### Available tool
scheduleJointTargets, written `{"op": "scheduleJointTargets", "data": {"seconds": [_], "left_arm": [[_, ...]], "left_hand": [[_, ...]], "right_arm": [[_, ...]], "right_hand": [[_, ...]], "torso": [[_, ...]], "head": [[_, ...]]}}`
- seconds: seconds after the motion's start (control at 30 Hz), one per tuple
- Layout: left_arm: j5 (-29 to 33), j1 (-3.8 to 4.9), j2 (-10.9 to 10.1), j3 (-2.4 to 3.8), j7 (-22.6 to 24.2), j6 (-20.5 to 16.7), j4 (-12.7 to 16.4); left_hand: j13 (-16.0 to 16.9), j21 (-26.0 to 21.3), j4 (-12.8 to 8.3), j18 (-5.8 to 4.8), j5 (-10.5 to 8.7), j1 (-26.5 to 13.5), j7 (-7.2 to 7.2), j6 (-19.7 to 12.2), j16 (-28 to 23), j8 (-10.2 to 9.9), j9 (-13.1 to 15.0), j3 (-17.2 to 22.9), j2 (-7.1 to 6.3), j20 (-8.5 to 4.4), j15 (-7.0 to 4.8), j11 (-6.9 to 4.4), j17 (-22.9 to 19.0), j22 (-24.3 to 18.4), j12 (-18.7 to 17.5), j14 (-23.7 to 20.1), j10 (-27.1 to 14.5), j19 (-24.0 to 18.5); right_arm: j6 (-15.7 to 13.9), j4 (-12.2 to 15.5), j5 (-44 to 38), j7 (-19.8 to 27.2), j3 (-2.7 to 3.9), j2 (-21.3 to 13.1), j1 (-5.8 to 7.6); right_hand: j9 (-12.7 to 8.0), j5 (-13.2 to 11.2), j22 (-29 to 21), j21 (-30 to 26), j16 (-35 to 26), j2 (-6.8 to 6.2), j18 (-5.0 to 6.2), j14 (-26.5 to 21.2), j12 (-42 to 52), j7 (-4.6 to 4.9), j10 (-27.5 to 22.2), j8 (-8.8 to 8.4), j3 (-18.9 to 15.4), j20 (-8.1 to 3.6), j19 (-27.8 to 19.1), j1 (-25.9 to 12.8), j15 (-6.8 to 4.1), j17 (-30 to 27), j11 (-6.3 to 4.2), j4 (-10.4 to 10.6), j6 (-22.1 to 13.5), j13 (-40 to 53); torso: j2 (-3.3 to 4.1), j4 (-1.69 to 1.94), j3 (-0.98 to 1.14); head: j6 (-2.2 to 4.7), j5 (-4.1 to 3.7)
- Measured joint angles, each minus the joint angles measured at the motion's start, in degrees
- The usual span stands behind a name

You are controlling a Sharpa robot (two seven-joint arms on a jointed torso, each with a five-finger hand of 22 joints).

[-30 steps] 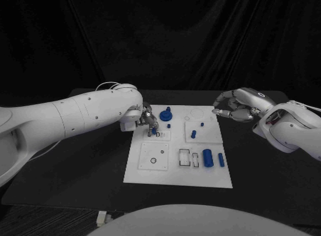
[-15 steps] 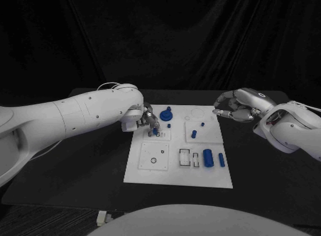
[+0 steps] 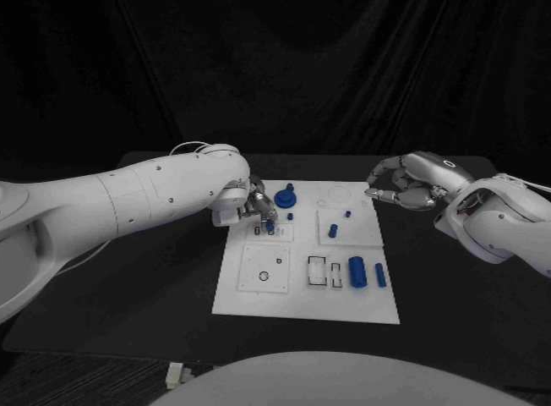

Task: Assemble the parts on the task board

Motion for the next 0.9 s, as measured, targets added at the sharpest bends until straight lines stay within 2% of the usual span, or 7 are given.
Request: {"op": "scheduleJointTargets", "data": {"seconds": [0.9], "left_arm": [[0.11,-0.16,-0.01,0.00,0.28,-0.21,-0.14]], "left_hand": [[0.00,0.00,0.03,0.00,-0.11,0.00,0.30,-0.10,0.00,0.00,0.00,0.00,0.00,0.11,0.01,0.01,0.00,-0.01,0.00,0.00,0.00,-0.13]], "right_arm": [[0.08,0.03,0.00,-0.06,0.00,-0.09,-0.01]], "right_hand": [[-0.06,0.21,-0.01,0.01,0.00,0.00,0.00,0.00,0.00,0.00,0.00,0.00,0.00,0.00,0.00,0.00,0.00,0.04,0.00,0.00,0.00,0.04]], "torso": [[-0.03,-0.01,0.01]], "head": [[0.00,-0.01]]}}
